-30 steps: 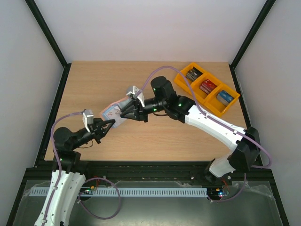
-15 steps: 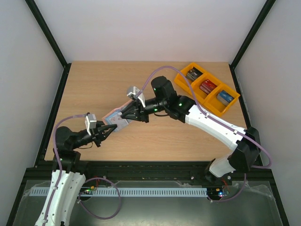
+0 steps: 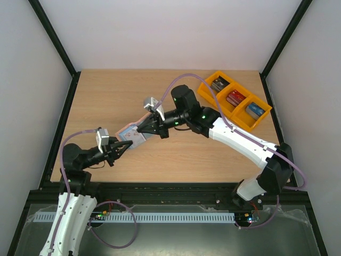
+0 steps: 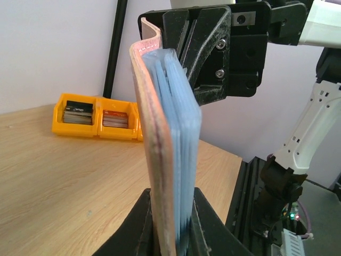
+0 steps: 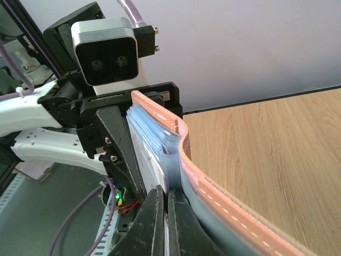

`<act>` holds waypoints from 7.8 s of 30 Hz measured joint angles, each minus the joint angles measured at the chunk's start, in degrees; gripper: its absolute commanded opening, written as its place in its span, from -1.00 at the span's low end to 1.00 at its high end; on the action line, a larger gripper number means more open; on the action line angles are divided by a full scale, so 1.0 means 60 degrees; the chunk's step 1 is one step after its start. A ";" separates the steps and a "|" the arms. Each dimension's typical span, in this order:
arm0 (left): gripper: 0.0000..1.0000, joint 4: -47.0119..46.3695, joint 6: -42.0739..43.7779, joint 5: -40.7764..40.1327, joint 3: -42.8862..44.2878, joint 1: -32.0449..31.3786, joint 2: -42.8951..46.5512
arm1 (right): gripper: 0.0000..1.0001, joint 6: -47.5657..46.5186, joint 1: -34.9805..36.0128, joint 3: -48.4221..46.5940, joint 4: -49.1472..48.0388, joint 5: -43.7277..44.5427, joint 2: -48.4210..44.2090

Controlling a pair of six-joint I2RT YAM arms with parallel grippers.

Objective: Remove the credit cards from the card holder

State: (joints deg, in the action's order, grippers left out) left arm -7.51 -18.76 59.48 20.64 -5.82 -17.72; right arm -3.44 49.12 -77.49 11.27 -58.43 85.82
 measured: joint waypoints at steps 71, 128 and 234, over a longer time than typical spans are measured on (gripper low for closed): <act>-0.95 -0.0331 -0.0171 -0.0189 -0.0142 -0.0142 0.0208 | -0.53 0.0401 -0.0594 0.0495 -0.0572 -0.1042 -0.0372; -0.95 -0.0415 -0.0776 -0.0433 -0.0138 -0.0215 0.0208 | -0.76 -0.0120 -0.0703 0.0015 0.0328 -0.1282 -0.0098; -0.95 0.1370 -0.4218 -0.6692 -0.1264 0.1843 0.1333 | -0.97 1.6367 -0.2317 0.6586 -0.7981 1.0564 0.2575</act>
State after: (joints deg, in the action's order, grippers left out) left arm 0.71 -44.07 19.33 13.06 5.23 -9.72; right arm 94.76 35.22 -37.98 -36.62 4.95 101.27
